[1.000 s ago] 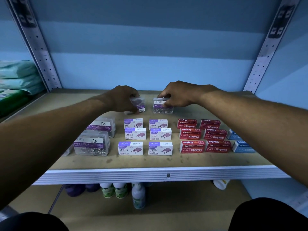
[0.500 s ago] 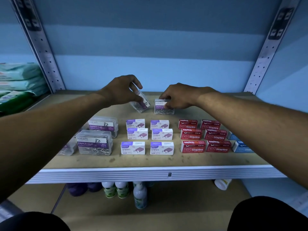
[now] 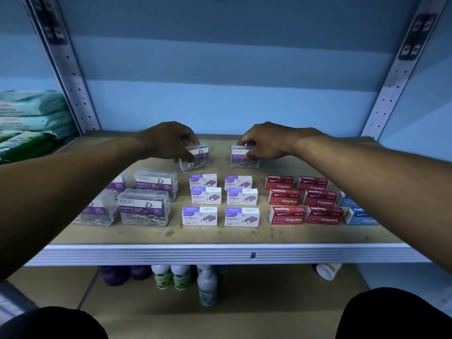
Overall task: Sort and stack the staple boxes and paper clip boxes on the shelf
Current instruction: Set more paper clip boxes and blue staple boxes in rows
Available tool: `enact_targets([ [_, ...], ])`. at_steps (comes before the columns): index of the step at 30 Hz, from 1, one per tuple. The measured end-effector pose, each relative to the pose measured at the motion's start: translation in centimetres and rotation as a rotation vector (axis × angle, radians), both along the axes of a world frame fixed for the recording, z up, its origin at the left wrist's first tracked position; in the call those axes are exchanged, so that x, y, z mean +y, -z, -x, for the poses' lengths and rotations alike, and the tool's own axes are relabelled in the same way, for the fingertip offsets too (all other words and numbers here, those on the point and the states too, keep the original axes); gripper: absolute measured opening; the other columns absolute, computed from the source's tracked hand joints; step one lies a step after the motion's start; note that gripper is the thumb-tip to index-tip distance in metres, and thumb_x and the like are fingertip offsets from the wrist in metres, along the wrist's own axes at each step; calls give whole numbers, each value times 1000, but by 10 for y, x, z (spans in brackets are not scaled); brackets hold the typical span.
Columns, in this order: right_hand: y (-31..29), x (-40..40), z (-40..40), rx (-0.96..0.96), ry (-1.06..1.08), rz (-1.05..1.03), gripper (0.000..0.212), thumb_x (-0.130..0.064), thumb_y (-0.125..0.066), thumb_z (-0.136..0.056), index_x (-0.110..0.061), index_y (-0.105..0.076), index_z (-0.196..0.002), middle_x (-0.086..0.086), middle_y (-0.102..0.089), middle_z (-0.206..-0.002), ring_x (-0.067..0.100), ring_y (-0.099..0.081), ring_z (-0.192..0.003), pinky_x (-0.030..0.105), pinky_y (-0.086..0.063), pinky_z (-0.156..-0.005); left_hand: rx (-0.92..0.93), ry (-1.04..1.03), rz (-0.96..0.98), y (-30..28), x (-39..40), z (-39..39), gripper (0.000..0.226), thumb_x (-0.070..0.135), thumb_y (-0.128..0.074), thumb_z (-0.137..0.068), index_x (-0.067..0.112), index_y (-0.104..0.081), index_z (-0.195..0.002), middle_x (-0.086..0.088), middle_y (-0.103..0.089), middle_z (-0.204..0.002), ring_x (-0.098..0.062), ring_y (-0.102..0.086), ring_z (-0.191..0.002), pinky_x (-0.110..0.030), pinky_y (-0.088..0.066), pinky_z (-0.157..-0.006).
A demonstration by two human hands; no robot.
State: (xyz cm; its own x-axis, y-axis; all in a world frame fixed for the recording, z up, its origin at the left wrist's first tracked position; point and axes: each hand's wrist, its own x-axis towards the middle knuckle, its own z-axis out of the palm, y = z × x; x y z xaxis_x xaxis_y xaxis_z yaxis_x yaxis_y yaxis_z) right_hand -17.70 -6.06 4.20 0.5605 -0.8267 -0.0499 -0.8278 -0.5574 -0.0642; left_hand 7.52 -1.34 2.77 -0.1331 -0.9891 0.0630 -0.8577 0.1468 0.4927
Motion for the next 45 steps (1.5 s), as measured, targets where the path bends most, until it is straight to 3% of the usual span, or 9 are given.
enact_targets([
  [4,1,3,1,-47,14,12,40,-28,-68,-93,-23,-61,-132,-1,-62,-130,18,-56,-114,30,-43,-91,-27,2,4,-2,4,-5,30,14,-78,-79,16,-69,-108,0,-68,-105,-16,-67,-74,-40,-57,-85],
  [7,-3,8,-2,-118,25,6,38,-28,-72,-90,-24,-64,-128,-4,-61,-119,13,-54,-102,27,-40,-83,1,-10,-8,-9,10,-12,30,10,-76,-80,15,-69,-108,-2,-67,-105,-25,-69,-89,-42,-58,-85],
  [11,-13,16,-18,-240,14,-43,32,-26,-75,-87,-26,-70,-118,-5,-65,-110,7,-62,-81,29,-53,-83,-2,-35,35,-22,25,-28,28,8,-73,-82,14,-68,-110,-3,-67,-106,-27,-67,-93,-41,-57,-87],
  [14,-20,24,-41,-307,-15,-102,29,-23,-75,-87,-24,-72,-116,-3,-67,-110,12,-70,-81,33,-61,-82,-60,-48,76,-27,36,-46,28,12,-74,-82,17,-69,-110,0,-67,-108,-20,-63,-95,-36,-54,-88],
  [18,-28,36,-78,-344,-54,-137,26,-20,-70,-89,-26,-72,-113,-3,-72,-103,17,-75,-82,17,-58,-64,-71,-88,77,-31,50,-69,29,14,-74,-84,20,-68,-112,1,-65,-114,-19,-61,-100,-40,-52,-93],
  [23,-28,48,-120,-337,-124,-163,32,-18,-71,-86,-24,-71,-117,-7,-67,-107,18,-73,-88,38,-61,-83,-115,-117,77,-31,63,-95,32,17,-75,-83,23,-67,-113,3,-65,-115,-18,-58,-101,-30,-45,-87],
  [28,-23,52,-140,-297,-168,-170,34,-19,-74,-85,-24,-71,-118,-14,-60,-99,12,-67,-93,37,-60,-85,-134,-140,57,-23,68,-114,37,19,-78,-80,26,-66,-115,4,-65,-117,-18,-59,-109,-30,-46,-94],
  [38,-19,55,-151,-265,-189,-203,34,-18,-75,-86,-22,-72,-120,-20,-64,-90,10,-68,-91,35,-61,-84,-105,-85,-43,-15,72,-119,31,17,-76,-82,30,-66,-109,9,-66,-110,-15,-61,-101,-37,-53,-92],
  [45,-11,55,-149,-262,-161,-233,34,-18,-74,-87,-23,-71,-120,-9,-68,-98,11,-69,-85,28,-62,-77,-178,-82,-47,-8,70,-119,31,23,-72,-85,36,-65,-113,13,-65,-114,-13,-59,-110,-37,-47,-100],
])
